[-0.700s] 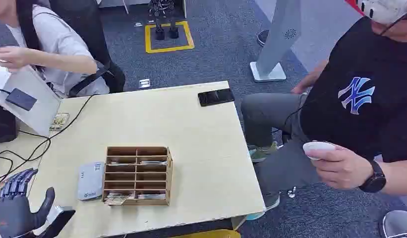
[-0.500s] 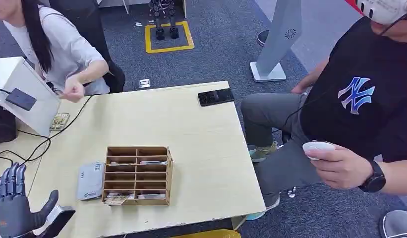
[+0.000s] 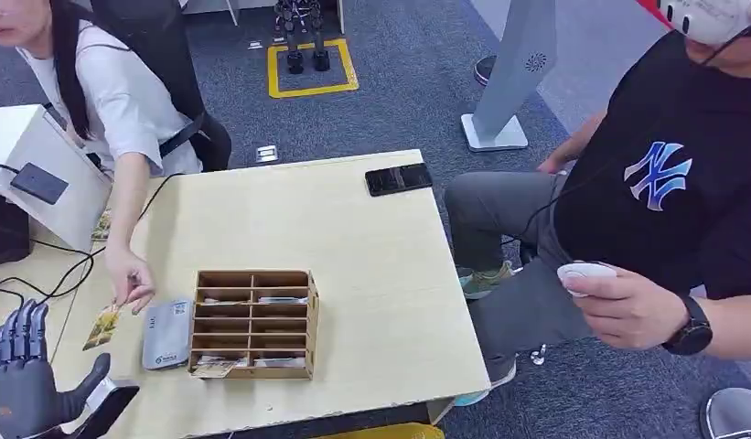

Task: Pass the card to the sensor for recognition and then transmit it.

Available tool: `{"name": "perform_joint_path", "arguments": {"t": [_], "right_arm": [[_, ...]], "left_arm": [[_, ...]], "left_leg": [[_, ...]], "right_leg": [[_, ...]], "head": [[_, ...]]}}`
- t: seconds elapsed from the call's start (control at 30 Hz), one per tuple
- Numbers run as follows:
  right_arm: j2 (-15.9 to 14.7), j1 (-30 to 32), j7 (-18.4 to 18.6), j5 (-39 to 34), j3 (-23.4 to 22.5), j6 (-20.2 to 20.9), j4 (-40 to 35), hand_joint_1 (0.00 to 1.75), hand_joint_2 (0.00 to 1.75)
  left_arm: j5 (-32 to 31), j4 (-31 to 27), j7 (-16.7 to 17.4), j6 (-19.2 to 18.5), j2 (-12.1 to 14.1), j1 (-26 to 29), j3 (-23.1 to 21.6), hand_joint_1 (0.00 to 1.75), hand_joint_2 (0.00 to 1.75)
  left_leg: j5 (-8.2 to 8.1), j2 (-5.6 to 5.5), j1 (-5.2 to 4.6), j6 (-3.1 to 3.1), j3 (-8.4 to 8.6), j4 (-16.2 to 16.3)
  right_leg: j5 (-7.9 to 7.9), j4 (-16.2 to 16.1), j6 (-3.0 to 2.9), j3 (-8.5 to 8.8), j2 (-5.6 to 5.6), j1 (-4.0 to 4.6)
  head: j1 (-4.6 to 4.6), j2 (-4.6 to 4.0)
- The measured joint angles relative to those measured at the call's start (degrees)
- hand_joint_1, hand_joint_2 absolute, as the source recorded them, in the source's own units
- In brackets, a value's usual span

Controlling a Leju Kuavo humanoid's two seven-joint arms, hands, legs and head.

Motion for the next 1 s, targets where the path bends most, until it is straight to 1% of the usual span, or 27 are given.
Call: {"name": "perform_joint_path", "arguments": {"t": [0.13, 0.17, 1.0], "right_arm": [[0.02, 0.0, 0.0, 0.0, 0.07, -0.04, 0.02, 0.0, 1.75], [0.02, 0.0, -0.02, 0.0, 0.09, -0.04, 0.02, 0.0, 1.75], [0.04, -0.04, -0.37, -0.76, 1.22, -0.09, 0.2, 0.0, 1.75]], "left_arm": [[-0.07, 0.0, 0.0, 0.0, 0.0, 0.02, 0.0, 0.0, 1.75], [-0.07, 0.0, 0.0, 0.0, 0.0, 0.03, 0.0, 1.73, 1.75], [0.92, 0.02, 0.2, 0.0, 0.39, 0.85, 0.0, 1.75, 1.75]], "left_leg": [[0.0, 0.0, 0.0, 0.0, 0.0, 0.0], [0.0, 0.0, 0.0, 0.0, 0.0, 0.0], [0.0, 0.0, 0.0, 0.0, 0.0, 0.0]], "right_leg": [[0.0, 0.0, 0.0, 0.0, 0.0, 0.0], [0.0, 0.0, 0.0, 0.0, 0.0, 0.0], [0.0, 0.0, 0.0, 0.0, 0.0, 0.0]], "head": [[0.0, 0.0], [0.0, 0.0], [0.0, 0.0]]}}
